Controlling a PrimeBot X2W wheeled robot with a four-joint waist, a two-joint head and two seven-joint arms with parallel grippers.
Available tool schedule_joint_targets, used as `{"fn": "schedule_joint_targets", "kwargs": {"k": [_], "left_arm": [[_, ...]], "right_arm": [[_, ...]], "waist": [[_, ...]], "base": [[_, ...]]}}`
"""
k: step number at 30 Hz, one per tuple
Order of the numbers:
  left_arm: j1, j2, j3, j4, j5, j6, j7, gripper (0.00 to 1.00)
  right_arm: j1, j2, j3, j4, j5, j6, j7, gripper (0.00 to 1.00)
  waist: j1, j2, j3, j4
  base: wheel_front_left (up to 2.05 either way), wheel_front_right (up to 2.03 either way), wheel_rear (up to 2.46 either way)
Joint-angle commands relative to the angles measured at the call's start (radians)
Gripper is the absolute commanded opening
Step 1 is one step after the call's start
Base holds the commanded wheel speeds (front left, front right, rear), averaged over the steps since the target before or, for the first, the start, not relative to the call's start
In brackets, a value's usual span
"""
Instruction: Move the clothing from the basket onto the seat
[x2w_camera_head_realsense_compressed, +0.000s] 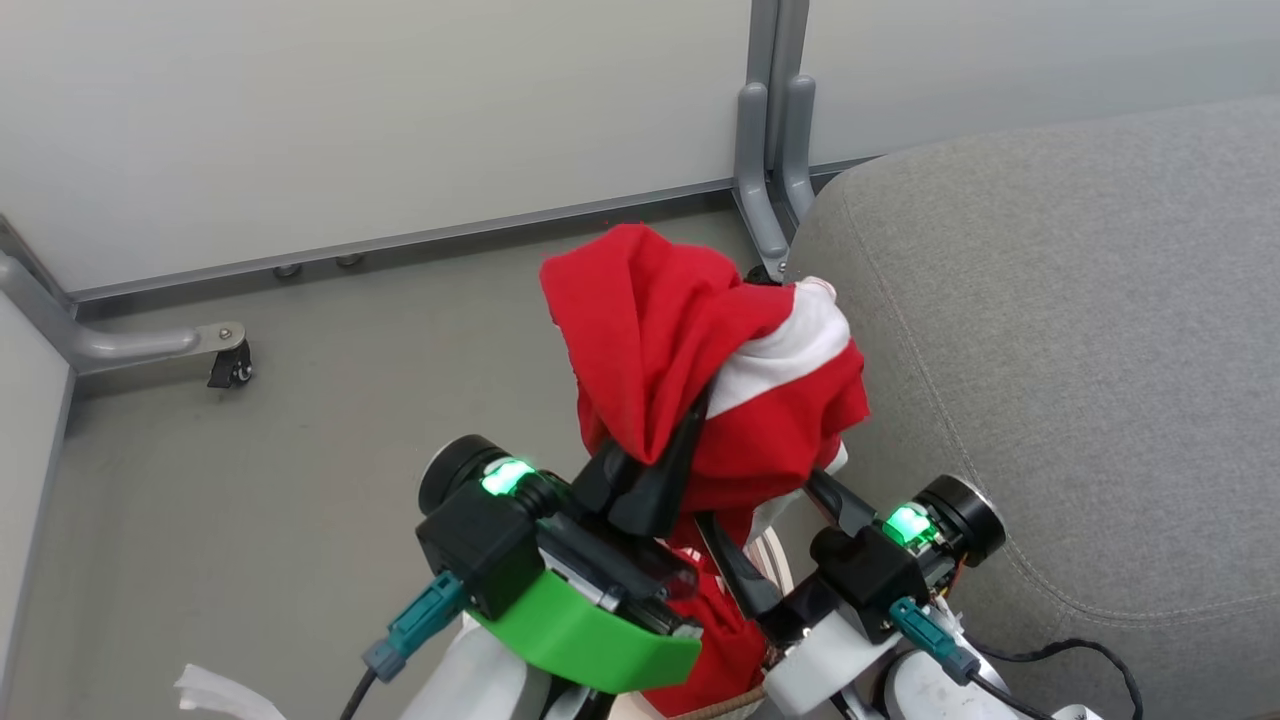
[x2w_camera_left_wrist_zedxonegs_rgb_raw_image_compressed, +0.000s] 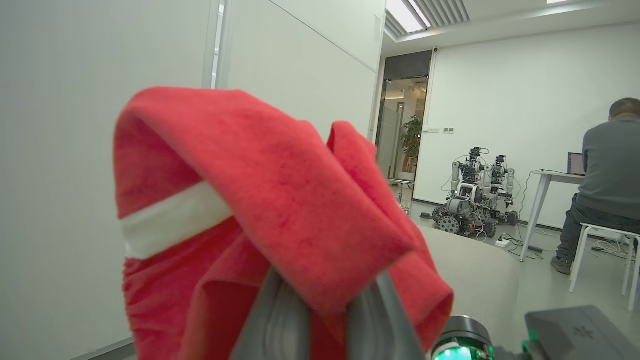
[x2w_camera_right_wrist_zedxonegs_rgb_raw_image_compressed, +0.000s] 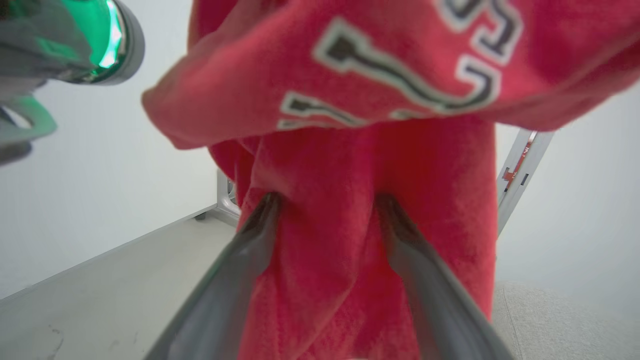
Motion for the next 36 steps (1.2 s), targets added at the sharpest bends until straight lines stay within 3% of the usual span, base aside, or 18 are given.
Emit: {"fn": "schedule_joint_targets", "kwargs": {"k": [1,8,14,32,33,34,36], "left_arm": [[0.007,0.004,-0.011,0.004,-0.010,-0.004,-0.001,0.00],[0.005,0.003,-0.075,0.002,-0.056,-0.006,-0.001,0.00],[-0.007,0.003,-0.091,-0.005,-0.084,0.001,-0.001,0.00],[0.010,0.003,-0.145,0.004,-0.123,0.006,-0.001,0.00],[0.010,0.003,-0.146,0.004,-0.124,0.006,-0.001,0.00],[0.008,0.003,-0.148,0.005,-0.125,0.006,-0.001,0.00],[0.006,0.003,-0.148,0.008,-0.124,0.005,-0.001,0.00]], "right_arm": [[-0.013,0.001,-0.010,0.013,-0.008,0.000,-0.003,1.00],[-0.040,0.006,-0.018,0.096,-0.062,0.000,-0.003,1.00],[-0.059,0.006,0.037,0.152,-0.066,0.000,-0.003,1.00],[-0.079,0.006,0.026,0.146,-0.027,0.000,-0.003,1.00],[-0.082,0.006,0.021,0.148,-0.021,0.000,-0.003,0.33],[-0.086,0.006,0.012,0.135,-0.014,0.000,-0.003,0.00],[-0.079,0.007,0.003,0.124,-0.013,0.000,-0.003,0.00]], "waist": [[0.0000,0.0000,-0.001,0.001],[0.0000,0.0000,-0.007,0.010],[0.0000,0.0000,-0.012,0.022],[0.0000,0.0000,-0.012,0.026],[0.0000,0.0000,-0.012,0.026],[0.0000,0.0000,-0.011,0.027],[0.0000,0.0000,-0.010,0.028]], "base": [[0.00,0.00,0.00],[0.00,0.00,0.00],[0.00,0.00,0.00],[0.00,0.00,0.00],[0.00,0.00,0.00],[0.00,0.00,0.00],[0.00,0.00,0.00]]}}
